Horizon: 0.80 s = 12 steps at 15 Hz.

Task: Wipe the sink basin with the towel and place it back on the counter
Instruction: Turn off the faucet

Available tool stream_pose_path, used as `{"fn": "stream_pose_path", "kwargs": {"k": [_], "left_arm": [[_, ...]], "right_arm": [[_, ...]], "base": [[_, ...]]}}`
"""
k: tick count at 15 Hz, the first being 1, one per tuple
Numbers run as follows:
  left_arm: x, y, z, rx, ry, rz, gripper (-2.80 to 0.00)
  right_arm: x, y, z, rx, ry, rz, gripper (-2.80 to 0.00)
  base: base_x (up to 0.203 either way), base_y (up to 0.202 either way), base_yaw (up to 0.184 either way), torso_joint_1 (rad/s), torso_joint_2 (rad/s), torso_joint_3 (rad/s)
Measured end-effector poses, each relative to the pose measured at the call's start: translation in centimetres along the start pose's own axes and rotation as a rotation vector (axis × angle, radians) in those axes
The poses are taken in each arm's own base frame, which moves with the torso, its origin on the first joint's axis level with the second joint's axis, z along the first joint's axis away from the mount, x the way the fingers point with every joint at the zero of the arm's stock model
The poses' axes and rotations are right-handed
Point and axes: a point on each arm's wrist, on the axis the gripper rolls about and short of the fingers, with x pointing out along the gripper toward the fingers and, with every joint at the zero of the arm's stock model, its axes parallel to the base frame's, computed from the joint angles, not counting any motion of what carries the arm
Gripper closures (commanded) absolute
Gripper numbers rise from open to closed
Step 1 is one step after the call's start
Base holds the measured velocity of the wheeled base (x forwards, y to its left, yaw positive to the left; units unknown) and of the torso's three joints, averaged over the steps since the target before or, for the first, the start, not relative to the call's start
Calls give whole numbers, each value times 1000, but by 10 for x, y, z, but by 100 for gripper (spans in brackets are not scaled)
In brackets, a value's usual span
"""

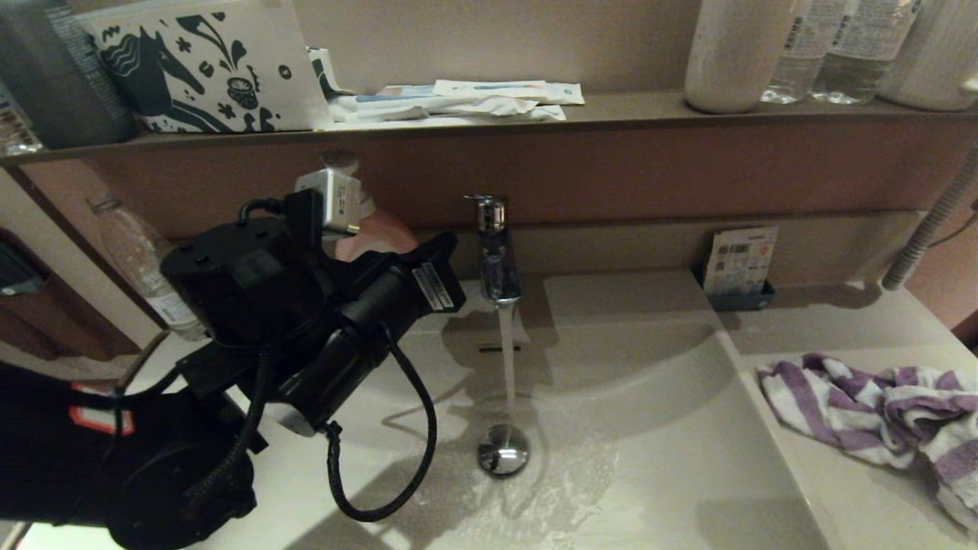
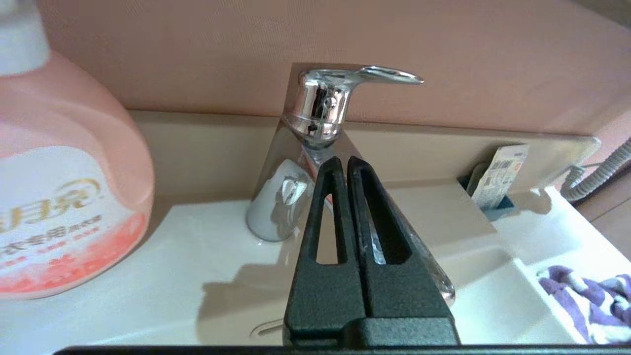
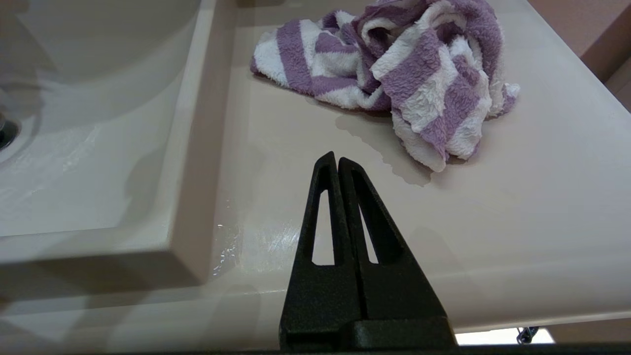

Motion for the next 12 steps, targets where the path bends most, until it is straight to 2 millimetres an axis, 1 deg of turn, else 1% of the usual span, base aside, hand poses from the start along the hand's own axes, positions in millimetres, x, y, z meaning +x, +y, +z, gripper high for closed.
{"fn": "stream_pose_path", "kwargs": {"k": [4,10,12], "left_arm": [[-6,2,1,9,5,3,0],[-13,2,9,12,-18,-5,0],[-16,3,9,13,-14,-4,0]], "right_arm": [[0,0,0,0,0,0,0],[0,0,0,0,0,0,0],[0,0,0,0,0,0,0]], "base": [[0,0,0,0,0,0],[0,0,0,0,0,0],[0,0,0,0,0,0]]}}
